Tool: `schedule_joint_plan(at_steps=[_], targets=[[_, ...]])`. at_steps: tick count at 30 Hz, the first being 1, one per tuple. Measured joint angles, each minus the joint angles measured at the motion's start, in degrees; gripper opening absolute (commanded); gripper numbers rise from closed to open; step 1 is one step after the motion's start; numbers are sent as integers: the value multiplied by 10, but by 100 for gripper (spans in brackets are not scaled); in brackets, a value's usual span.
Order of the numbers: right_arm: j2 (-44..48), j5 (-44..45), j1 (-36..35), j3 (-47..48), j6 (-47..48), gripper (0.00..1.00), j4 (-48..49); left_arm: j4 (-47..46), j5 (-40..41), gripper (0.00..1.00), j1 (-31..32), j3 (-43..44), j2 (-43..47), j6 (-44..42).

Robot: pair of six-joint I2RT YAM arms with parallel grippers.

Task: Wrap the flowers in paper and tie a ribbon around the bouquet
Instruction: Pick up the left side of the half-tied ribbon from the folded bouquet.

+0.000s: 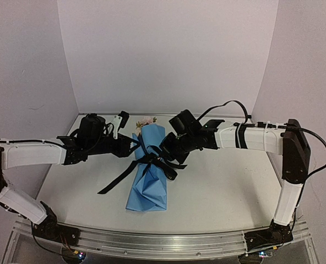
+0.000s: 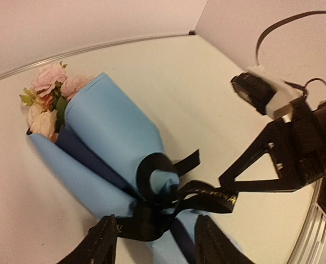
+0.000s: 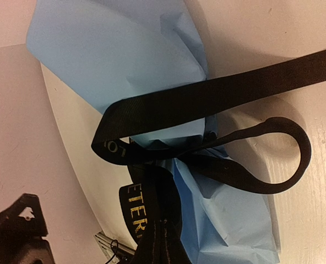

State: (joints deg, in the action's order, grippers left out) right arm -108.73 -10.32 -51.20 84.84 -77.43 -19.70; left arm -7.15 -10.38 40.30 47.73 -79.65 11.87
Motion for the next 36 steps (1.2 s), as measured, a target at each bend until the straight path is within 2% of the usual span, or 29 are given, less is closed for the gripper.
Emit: schedule_joint_plan(at_steps=[6, 12, 16, 22, 36], targets=[[0, 3, -1, 0, 3, 0, 0, 106, -15, 43, -20, 171, -126, -28], [0, 4, -1, 0, 3, 0, 0, 210, -19, 42, -18, 282, -230, -55], [0, 4, -2, 0, 3, 0, 0, 263, -16, 39, -17, 319, -260, -64], [0, 4, -2, 0, 3, 0, 0, 302, -18, 41, -11, 340, -275, -76], [0, 4, -3, 0, 3, 0, 0, 324, -26, 44, 2, 354, -275, -74]])
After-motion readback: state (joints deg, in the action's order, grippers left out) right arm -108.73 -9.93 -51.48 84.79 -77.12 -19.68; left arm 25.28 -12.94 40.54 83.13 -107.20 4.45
